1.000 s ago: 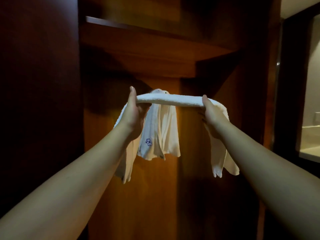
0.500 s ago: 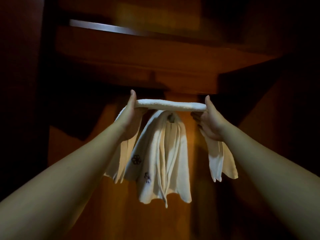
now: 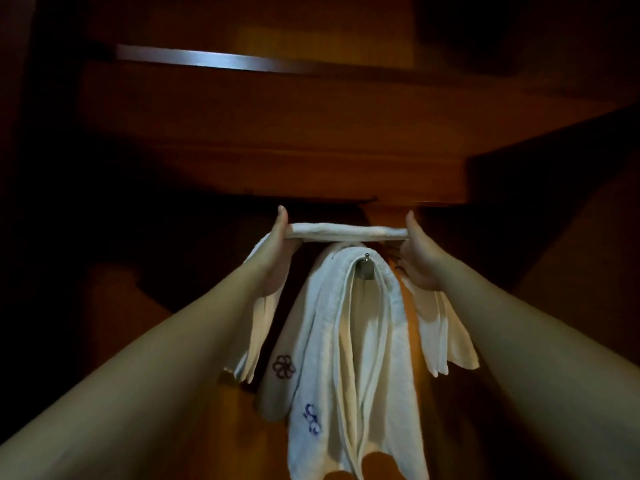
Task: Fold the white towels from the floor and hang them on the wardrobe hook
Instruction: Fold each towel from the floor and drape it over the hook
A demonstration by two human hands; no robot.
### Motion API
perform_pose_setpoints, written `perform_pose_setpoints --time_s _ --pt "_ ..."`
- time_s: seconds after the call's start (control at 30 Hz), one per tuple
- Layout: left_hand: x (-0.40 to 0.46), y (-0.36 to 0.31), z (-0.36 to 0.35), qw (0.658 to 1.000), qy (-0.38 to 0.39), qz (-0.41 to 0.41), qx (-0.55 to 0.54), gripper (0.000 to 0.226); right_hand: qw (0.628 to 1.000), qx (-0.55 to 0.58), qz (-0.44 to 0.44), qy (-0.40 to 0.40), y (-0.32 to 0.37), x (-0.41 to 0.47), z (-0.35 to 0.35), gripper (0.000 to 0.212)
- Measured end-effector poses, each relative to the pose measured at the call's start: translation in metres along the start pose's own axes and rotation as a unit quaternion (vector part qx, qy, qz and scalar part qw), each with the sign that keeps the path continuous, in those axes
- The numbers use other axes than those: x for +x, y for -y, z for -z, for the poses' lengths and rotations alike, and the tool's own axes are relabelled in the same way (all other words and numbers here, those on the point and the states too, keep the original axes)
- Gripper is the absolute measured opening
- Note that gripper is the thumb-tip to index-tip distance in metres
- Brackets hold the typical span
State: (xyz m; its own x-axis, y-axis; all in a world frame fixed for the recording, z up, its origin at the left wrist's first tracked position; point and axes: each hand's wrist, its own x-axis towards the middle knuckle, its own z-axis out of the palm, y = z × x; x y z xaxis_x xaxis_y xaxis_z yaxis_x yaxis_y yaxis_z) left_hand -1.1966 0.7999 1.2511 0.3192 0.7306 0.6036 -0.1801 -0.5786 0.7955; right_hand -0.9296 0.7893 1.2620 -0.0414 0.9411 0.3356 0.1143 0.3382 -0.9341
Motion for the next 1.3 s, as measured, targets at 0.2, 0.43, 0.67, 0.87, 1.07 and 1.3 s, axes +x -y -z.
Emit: perform_pose_setpoints --time_s 0.2,0.43,0.67,0.87,1.07,1.3 --pt "0.024 0.009 0.009 1.000 -0.006 0.028 0.004 0.085 1.000 0.017 0.001 -0.020 -0.005 0.023 0.003 0.103" --pt "0.031 0.019 0.006 0.998 0.029 0.047 0.030 0.085 0.999 -0.005 -0.022 -0.036 -0.006 0.032 0.013 0.108" --pt "0.009 0.058 0.011 0.997 0.058 0.036 -0.021 0.082 0.999 0.032 -0.014 0.032 -0.055 0.025 0.002 0.094" --pt "-0.038 0.109 0.022 0.996 0.005 0.084 -0.027 0.095 0.996 0.077 -0.003 0.037 -0.109 -0.009 0.000 0.069" --pt "-0.103 0.159 0.018 0.965 -0.164 0.188 -0.079 0.088 0.992 0.100 -0.076 0.009 -0.161 -0.052 0.003 0.097" --pt "-0.183 0.185 -0.013 0.939 -0.209 0.268 -0.055 0.093 0.980 0.096 -0.175 -0.014 -0.208 -0.119 -0.002 0.108"
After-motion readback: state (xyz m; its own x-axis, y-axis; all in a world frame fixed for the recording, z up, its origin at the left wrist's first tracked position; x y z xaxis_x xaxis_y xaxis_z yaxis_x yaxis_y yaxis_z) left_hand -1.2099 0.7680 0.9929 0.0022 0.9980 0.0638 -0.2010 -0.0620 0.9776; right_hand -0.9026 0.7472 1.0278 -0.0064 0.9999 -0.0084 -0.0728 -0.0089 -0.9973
